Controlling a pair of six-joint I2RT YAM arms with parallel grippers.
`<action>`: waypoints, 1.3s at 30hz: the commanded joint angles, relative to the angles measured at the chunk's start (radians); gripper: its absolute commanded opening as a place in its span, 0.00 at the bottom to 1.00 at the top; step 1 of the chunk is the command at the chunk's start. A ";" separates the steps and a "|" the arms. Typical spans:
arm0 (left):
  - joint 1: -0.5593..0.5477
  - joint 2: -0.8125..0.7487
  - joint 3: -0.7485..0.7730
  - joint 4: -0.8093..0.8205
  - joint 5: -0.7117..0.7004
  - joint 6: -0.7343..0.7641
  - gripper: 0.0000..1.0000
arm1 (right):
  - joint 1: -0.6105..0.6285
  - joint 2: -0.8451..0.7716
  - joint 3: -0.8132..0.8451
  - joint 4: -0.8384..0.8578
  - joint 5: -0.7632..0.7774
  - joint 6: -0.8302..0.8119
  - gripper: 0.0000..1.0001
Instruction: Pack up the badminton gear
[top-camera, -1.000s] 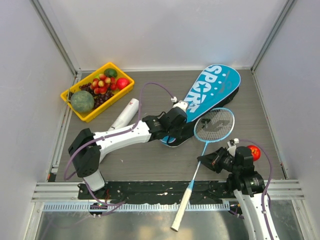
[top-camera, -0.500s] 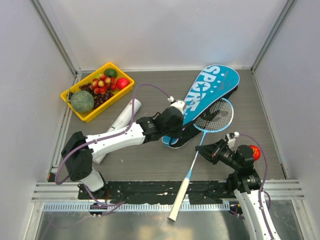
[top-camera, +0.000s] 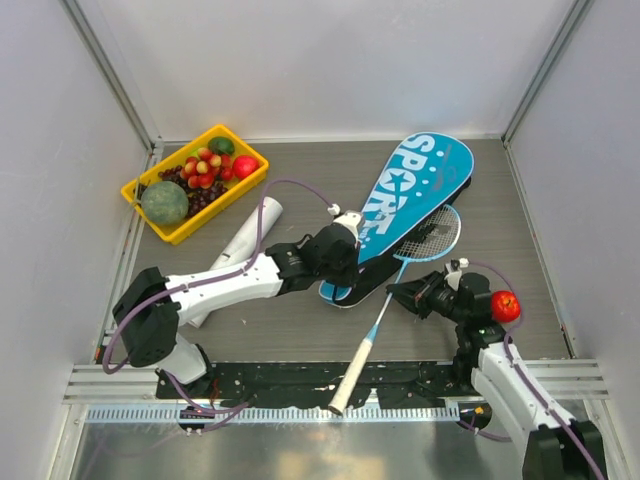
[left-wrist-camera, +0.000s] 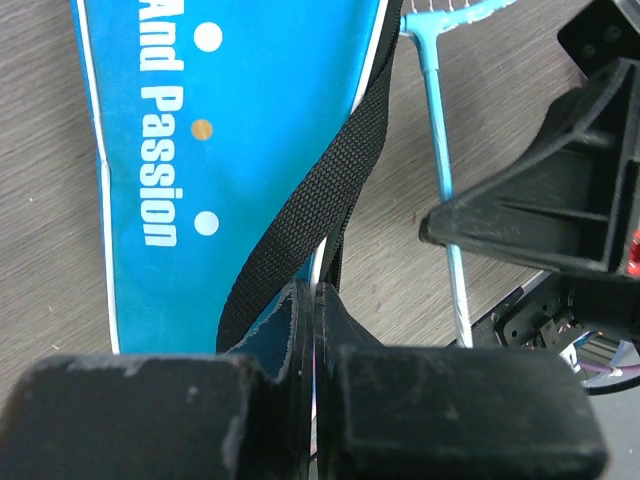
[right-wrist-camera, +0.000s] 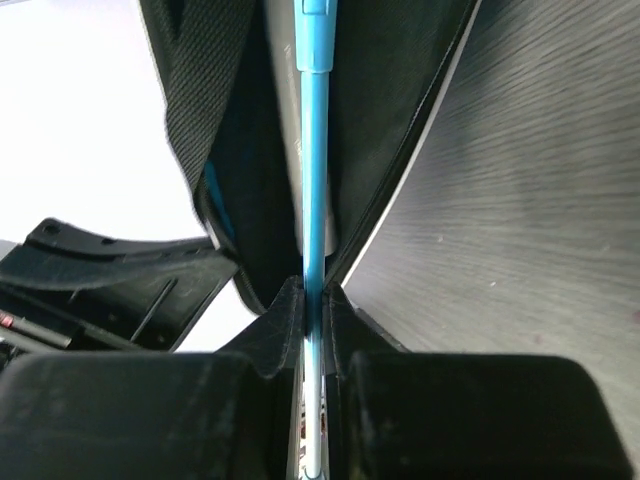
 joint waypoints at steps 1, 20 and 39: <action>0.001 -0.067 -0.024 0.079 0.041 -0.019 0.00 | -0.001 0.174 0.048 0.240 0.039 -0.096 0.05; -0.001 -0.174 -0.196 0.086 0.047 0.025 0.00 | -0.015 0.493 0.278 0.285 0.280 -0.305 0.05; -0.005 -0.214 -0.323 0.154 0.102 0.019 0.00 | -0.015 0.840 0.303 0.714 0.323 -0.167 0.05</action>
